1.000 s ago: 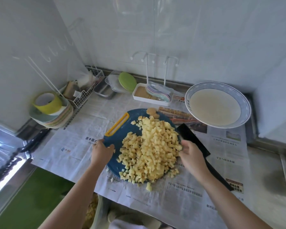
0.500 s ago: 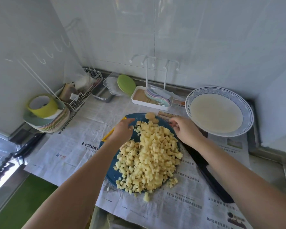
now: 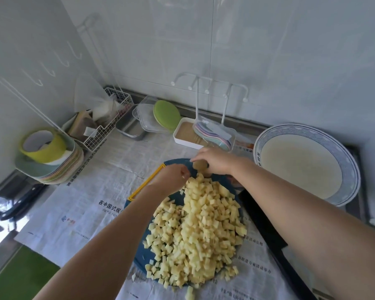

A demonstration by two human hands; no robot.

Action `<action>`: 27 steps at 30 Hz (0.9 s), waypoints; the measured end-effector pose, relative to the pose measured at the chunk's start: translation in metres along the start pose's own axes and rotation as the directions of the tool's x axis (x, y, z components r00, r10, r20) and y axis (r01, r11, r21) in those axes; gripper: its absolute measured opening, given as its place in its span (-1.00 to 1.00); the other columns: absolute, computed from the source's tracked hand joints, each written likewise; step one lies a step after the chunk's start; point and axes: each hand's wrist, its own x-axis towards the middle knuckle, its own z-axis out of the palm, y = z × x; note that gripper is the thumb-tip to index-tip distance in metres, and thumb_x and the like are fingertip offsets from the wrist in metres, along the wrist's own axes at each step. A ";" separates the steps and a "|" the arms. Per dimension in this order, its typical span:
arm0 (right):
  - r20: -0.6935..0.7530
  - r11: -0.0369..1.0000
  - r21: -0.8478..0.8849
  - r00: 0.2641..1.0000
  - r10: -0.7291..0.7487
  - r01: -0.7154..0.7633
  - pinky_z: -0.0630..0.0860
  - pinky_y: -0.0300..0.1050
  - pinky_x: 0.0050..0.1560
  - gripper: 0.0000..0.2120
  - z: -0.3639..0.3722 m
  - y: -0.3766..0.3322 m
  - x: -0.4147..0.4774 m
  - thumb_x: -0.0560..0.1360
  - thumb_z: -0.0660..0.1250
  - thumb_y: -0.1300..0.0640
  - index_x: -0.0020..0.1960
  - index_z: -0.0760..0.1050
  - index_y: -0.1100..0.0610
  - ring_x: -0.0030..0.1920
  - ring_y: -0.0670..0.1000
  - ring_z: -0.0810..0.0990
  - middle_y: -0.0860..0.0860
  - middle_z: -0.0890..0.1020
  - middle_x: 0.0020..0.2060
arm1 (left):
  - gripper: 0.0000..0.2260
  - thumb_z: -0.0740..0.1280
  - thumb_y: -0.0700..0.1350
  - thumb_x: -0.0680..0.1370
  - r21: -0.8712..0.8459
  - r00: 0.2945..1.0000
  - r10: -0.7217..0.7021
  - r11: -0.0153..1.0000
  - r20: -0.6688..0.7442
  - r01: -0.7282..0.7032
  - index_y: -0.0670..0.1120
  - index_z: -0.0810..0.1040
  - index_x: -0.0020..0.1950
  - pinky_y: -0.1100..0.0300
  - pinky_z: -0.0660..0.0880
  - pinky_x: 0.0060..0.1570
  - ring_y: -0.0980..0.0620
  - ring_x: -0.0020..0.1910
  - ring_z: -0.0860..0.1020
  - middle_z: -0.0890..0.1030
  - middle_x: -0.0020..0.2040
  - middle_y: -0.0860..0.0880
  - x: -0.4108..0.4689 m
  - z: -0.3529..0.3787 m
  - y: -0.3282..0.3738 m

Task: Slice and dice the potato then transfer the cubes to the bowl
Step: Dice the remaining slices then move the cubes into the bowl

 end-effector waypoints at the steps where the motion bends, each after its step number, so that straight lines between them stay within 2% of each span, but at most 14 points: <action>1: -0.001 1.000 -0.008 1.000 -0.010 0.010 0.31 0.00 0.38 -0.51 0.000 0.001 0.001 0.48 0.38 0.23 0.39 0.45 -0.01 0.34 0.07 0.39 0.01 0.42 0.38 | -0.73 0.13 -0.07 0.64 0.004 1.000 0.012 1.000 0.024 -0.012 -0.09 0.59 0.16 0.09 0.46 0.08 0.00 0.04 0.53 0.60 0.08 -0.02 0.001 -0.001 -0.002; 4: -0.065 0.999 0.035 0.998 -0.027 0.029 0.35 -0.04 0.34 -0.59 0.006 0.007 0.004 0.49 0.40 0.19 0.33 0.52 0.05 0.29 0.06 0.46 0.04 0.51 0.30 | -0.70 0.17 0.02 0.64 0.032 0.998 0.030 0.999 0.057 -0.032 -0.09 0.62 0.14 0.17 0.41 0.02 0.06 -0.05 0.49 0.61 0.09 -0.04 0.004 -0.003 -0.005; 8: -0.133 0.988 0.150 0.990 0.046 -0.025 0.34 -0.03 0.31 -0.64 0.014 0.013 0.004 0.47 0.43 0.16 0.26 0.55 0.03 0.29 0.06 0.44 0.06 0.48 0.29 | -0.70 0.19 0.03 0.63 -0.029 0.995 0.039 0.999 0.090 -0.037 -0.07 0.62 0.19 0.13 0.40 0.20 0.03 0.12 0.53 0.61 0.16 0.00 -0.001 -0.006 -0.004; 11: -0.177 0.961 0.269 0.977 0.120 -0.069 0.30 -0.15 0.22 -0.70 0.019 0.013 0.004 0.44 0.44 0.20 0.17 0.58 0.04 0.30 0.04 0.42 0.05 0.48 0.27 | -0.73 0.19 0.01 0.63 -0.096 0.993 0.062 0.994 0.102 -0.052 -0.02 0.61 0.22 0.14 0.41 0.24 0.08 0.15 0.52 0.59 0.21 0.04 -0.008 -0.008 -0.001; 13: -0.190 0.952 0.297 0.972 0.141 -0.081 0.31 -0.20 0.13 -0.70 0.020 0.010 0.005 0.42 0.44 0.24 0.13 0.58 0.06 0.25 0.02 0.47 0.02 0.56 0.20 | -0.73 0.18 -0.03 0.64 -0.102 0.991 0.088 0.992 0.106 -0.077 -0.02 0.59 0.23 0.14 0.40 0.26 0.09 0.16 0.52 0.58 0.23 0.04 -0.013 -0.009 0.002; 18: -0.192 0.949 0.284 0.962 0.195 -0.136 0.47 -0.13 0.03 -0.65 0.017 0.003 0.005 0.37 0.44 0.19 0.15 0.53 0.09 0.09 0.03 0.53 0.02 0.58 0.08 | -0.72 0.17 -0.01 0.64 -0.088 0.988 0.105 0.992 0.113 -0.095 -0.02 0.57 0.27 0.19 0.35 0.27 0.10 0.22 0.49 0.56 0.26 0.06 -0.023 -0.012 0.006; 20: -0.202 0.949 0.283 0.959 0.200 -0.139 0.50 -0.12 0.00 -0.66 0.018 0.003 0.005 0.38 0.46 0.19 0.13 0.50 0.09 0.06 0.02 0.53 0.01 0.56 0.06 | -0.73 0.18 -0.04 0.64 -0.110 0.990 0.106 0.989 0.090 -0.095 -0.04 0.58 0.26 0.23 0.37 0.24 0.11 0.20 0.51 0.57 0.25 0.06 -0.026 -0.011 0.004; 23: -0.207 0.953 0.274 0.960 0.187 -0.127 0.45 -0.18 -0.09 -0.72 0.021 0.000 0.007 0.43 0.40 0.20 0.11 0.47 0.08 0.04 0.01 0.52 0.01 0.54 0.03 | -0.76 0.19 -0.12 0.62 -0.194 0.998 0.055 0.979 -0.025 -0.059 -0.05 0.60 0.19 0.30 0.38 0.06 0.12 0.09 0.53 0.60 0.19 0.04 -0.028 -0.010 -0.003; 27: -0.187 0.947 0.286 0.961 0.205 -0.147 0.51 -0.09 -0.02 -0.79 0.015 -0.001 0.011 0.43 0.37 0.24 0.04 0.48 0.08 0.02 0.02 0.51 0.01 0.53 0.01 | -0.78 0.22 -0.14 0.61 -0.344 0.991 -0.061 0.939 -0.122 0.015 -0.06 0.62 0.16 0.28 0.38 0.05 0.08 0.08 0.54 0.60 0.19 0.02 -0.024 -0.013 -0.009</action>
